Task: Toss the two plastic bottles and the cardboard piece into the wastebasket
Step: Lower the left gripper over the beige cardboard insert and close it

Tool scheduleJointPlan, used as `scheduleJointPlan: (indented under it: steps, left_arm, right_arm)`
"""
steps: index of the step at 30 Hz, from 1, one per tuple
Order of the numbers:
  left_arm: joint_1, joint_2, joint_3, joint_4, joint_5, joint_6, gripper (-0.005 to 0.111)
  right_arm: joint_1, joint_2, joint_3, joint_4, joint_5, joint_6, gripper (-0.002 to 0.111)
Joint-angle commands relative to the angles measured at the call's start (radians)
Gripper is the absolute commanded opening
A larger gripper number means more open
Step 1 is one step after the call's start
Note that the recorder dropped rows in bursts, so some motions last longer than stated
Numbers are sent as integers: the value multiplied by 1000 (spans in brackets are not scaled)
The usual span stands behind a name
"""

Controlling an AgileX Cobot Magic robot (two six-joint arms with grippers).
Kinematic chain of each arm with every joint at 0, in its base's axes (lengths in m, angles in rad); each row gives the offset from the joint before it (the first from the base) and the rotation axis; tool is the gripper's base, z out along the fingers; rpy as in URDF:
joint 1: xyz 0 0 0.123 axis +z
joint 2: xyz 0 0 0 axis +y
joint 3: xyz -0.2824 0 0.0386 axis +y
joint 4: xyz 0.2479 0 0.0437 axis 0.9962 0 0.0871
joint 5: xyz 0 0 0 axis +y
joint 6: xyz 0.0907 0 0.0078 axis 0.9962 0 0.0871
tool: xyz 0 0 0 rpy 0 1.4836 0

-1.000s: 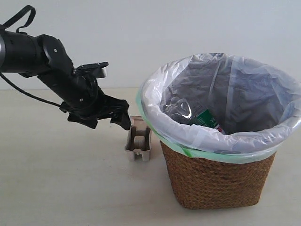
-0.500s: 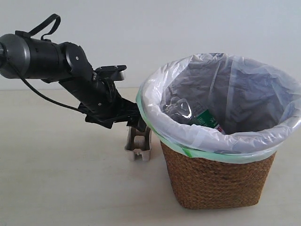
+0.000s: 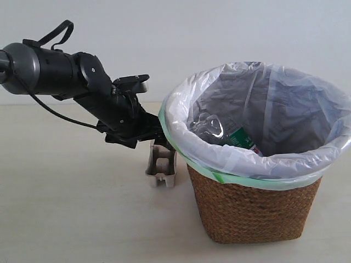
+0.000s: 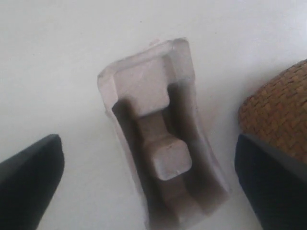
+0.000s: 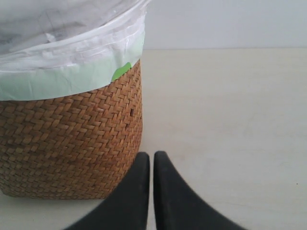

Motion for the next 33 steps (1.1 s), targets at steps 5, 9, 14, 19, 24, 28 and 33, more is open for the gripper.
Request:
scheduleJointPlan:
  steps: [5,9,14,19,24,28,33]
  left_arm:
    - [-22,61,-7,-25,-53,14,90]
    - [-25,77,-7,-29,-68,14,90]
    - [-25,77,-7,-29,-83,28,90]
    - [-27,77,-7,-29,-93,39,90]
    - [-48,77,-7,-29,-110,39,90]
    - [-48,77,-7,-17,-111,39,89]
    - [-48,79,-7,-9,-107,22,89]
  right_arm:
    - [-5,-4,-1,-5,-5,-4,0]
    - [-5,-4,-1,-5,-5,-4,0]
    - [-5,-4,-1,-5,-5,-4,0]
    - [-5,-4,-1,-5,-5,-4,0]
    - [-5,-4,-1,-5,-5,-4,0]
    - [-5,-4,-1,-5,-5,-4,0]
    - [-5,-4,-1,-5,-5,-4,0]
